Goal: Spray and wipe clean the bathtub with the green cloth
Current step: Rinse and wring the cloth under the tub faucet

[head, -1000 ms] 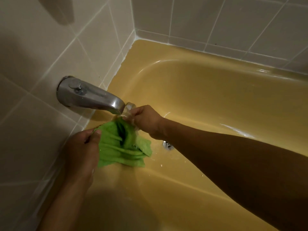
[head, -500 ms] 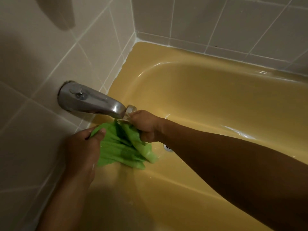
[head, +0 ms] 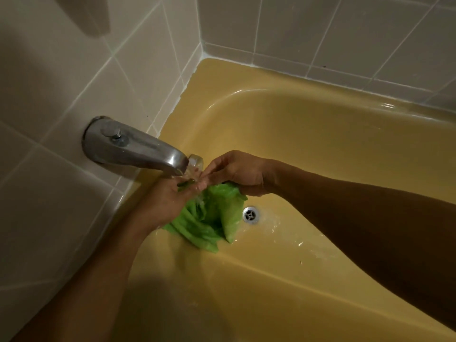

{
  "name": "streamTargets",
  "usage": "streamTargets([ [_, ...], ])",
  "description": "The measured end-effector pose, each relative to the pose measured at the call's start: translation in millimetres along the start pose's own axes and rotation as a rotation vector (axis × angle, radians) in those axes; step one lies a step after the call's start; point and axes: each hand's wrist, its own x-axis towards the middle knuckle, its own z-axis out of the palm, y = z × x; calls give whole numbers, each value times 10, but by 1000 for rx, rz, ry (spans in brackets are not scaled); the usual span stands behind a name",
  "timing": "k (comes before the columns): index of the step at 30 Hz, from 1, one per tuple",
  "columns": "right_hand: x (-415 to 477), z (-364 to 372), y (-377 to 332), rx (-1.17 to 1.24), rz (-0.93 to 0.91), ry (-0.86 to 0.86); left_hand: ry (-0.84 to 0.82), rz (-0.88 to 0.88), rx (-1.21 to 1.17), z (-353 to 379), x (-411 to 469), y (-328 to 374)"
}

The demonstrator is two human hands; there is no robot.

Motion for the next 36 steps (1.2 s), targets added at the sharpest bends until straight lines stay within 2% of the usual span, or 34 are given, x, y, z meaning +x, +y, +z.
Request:
streamTargets([
  [2,-28,-65,20,78,-26,40,-29,-7,44,61,70,-22],
  [5,-59,-130,66,184,-60,100,130,24,-3,140,149,-35],
  [7,-97,-175,92,144,-52,83,219,32,-18,171,158,-53],
  [8,-112,-196,93,15,-44,69,266,45,7,177,139,-59],
  [11,-136,-168,55,-695,-49,71,398,104,60,159,43,-118],
  [12,-124,-139,53,-839,-62,88,425,114,69,148,-7,-122],
  [13,-101,-113,61,-873,-74,113,448,117,80,136,-56,-130],
  [18,63,94,71,-566,-173,243,562,94,153,75,-252,-206],
  [22,200,309,37,-381,-123,256,678,9,68,94,-366,-238],
  [26,251,407,15,-450,-128,266,740,1,39,120,-420,-248],
  [30,162,364,31,-474,-158,223,703,-1,-32,95,-432,-355],
  [36,38,276,66,-603,-68,240,706,-15,-64,101,-450,-286],
])
